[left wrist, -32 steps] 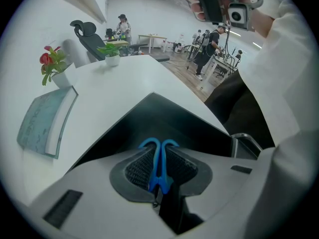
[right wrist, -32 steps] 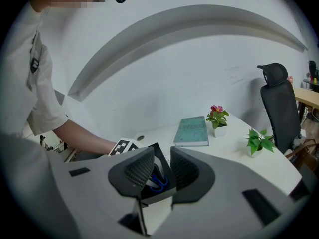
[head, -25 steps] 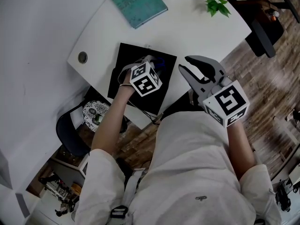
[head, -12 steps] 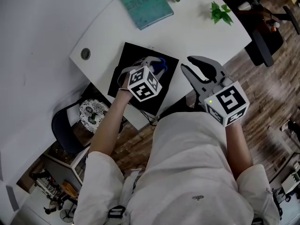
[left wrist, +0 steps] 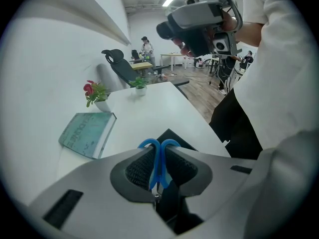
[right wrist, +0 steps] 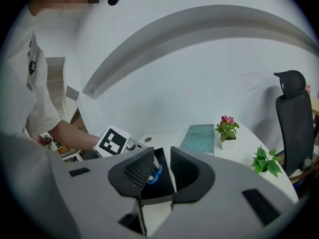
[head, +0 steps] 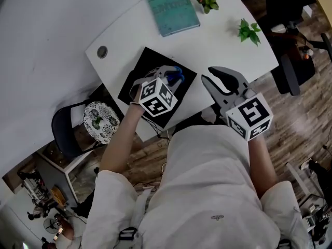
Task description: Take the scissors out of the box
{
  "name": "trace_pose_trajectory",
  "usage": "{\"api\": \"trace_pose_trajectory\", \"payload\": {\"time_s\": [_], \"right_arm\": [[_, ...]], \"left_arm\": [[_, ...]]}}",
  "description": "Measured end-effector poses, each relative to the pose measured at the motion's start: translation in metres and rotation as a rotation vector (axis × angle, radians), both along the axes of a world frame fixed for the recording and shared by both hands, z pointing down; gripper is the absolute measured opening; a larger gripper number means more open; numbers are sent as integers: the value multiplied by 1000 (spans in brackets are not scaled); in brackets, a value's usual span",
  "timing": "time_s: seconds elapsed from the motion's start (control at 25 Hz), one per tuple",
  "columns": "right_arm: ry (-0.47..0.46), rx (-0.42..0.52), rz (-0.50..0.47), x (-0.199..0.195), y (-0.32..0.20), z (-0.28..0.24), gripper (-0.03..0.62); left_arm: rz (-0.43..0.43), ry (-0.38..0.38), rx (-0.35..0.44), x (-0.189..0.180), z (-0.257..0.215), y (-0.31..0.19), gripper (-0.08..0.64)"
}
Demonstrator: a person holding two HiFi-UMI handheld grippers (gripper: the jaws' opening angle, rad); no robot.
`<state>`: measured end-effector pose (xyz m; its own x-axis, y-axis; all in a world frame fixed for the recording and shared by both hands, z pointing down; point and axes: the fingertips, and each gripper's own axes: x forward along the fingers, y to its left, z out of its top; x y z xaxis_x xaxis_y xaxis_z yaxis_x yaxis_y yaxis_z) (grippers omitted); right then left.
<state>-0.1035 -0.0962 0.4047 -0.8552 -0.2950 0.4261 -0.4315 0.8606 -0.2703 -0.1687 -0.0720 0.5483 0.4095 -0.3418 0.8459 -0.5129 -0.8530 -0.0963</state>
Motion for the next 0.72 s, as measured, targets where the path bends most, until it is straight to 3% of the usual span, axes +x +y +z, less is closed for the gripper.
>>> {"api": "trace_pose_trajectory", "payload": {"time_s": [0.2,0.52,0.72], "right_arm": [[-29,15,-75,9,-7,-10,101],[-84,50,-242,27,-4,-30,101],[-119,65,-317,42,-4,-39,100]], "left_arm": [[-107,-6,52,2,-18,-7,86],[-330,-18,218,15,-67,-15,86],[-490,35,338,27,-103,-14,86]]}}
